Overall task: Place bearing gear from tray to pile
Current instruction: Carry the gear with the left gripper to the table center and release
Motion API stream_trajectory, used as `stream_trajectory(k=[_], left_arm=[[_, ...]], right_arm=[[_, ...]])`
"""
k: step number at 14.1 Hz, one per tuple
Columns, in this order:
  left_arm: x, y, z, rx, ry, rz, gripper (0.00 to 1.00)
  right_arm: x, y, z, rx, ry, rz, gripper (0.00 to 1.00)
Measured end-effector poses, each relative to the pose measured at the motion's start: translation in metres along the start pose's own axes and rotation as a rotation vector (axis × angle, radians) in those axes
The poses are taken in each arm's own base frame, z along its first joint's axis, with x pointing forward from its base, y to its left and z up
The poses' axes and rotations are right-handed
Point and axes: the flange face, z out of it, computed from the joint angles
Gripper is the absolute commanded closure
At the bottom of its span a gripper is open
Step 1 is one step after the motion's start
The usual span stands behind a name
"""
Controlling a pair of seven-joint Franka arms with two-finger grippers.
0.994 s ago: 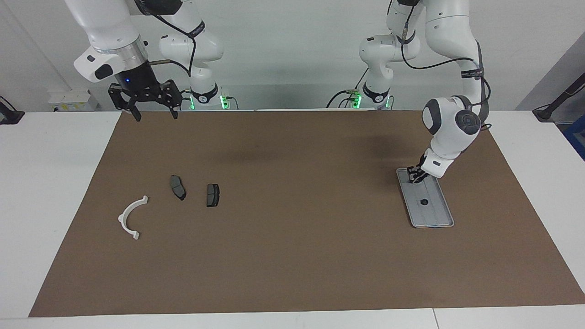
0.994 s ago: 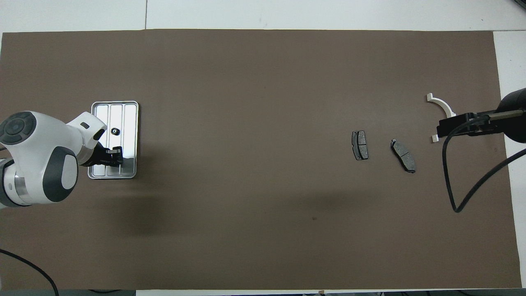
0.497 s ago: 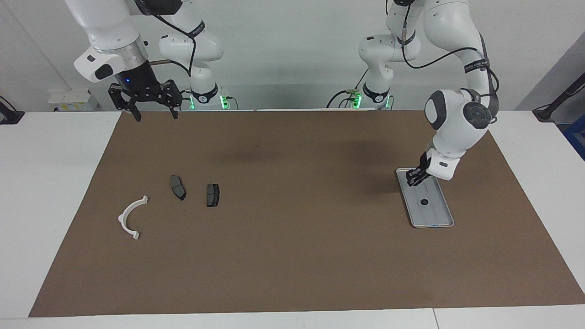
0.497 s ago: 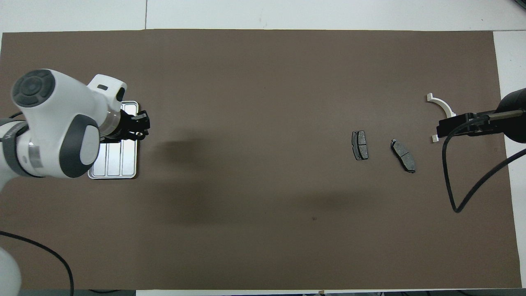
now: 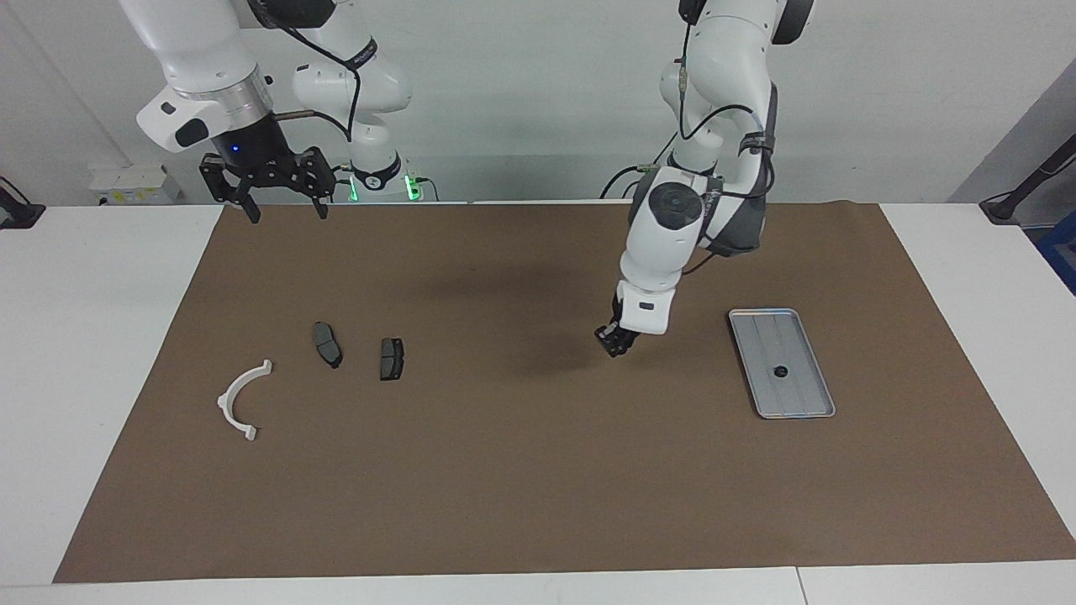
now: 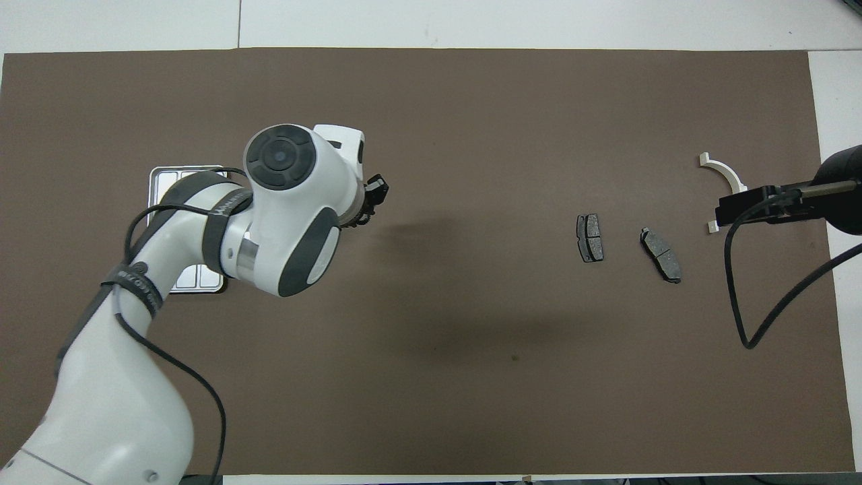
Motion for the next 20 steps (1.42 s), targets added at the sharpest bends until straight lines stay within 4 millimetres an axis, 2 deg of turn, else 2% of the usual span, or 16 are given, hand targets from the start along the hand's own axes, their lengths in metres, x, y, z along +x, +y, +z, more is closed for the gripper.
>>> stream_trajectory(k=[2,4,5,8,10,11,12,13,16,18,20], left_arm=[[-0.017,0.027,0.020,0.001,-0.010,-0.028,0.98],[-0.022,0.042,0.027,-0.006,-0.010,-0.048,0.98],[-0.028,0.046,0.034,0.002,-0.014,-0.049,0.98],[-0.054,0.055,0.072,0.050,-0.036,-0.058,0.98],[-0.056,0.058,0.074,0.049,-0.032,-0.069,0.98],[-0.054,0.058,0.074,0.045,-0.028,-0.072,0.84],[-0.053,0.058,0.075,0.043,-0.027,-0.075,0.06],[-0.053,0.058,0.075,0.043,-0.026,-0.076,0.00],[-0.039,0.050,0.076,0.070,0.002,-0.080,0.00],[-0.009,0.033,0.067,0.088,0.015,-0.129,0.00],[0.038,-0.001,0.039,0.097,0.015,-0.211,0.00]], right_arm=[[0.000,0.000,0.000,0.000,-0.001,0.000,0.00],[0.000,0.000,0.000,0.000,-0.001,0.000,0.00],[0.000,0.000,0.000,0.000,-0.001,0.000,0.00],[0.000,0.000,0.001,0.000,-0.002,0.000,0.00],[0.000,0.000,0.001,0.000,-0.002,0.000,0.00],[0.000,0.000,0.001,0.000,-0.002,0.000,0.00],[-0.001,0.000,0.001,0.000,-0.002,0.000,0.00],[-0.001,0.000,0.001,0.000,-0.002,0.000,0.00],[-0.001,0.000,0.001,0.000,-0.003,0.000,0.00],[-0.001,0.000,0.001,0.000,-0.003,0.000,0.00],[-0.001,-0.003,0.002,0.000,-0.006,0.012,0.00]])
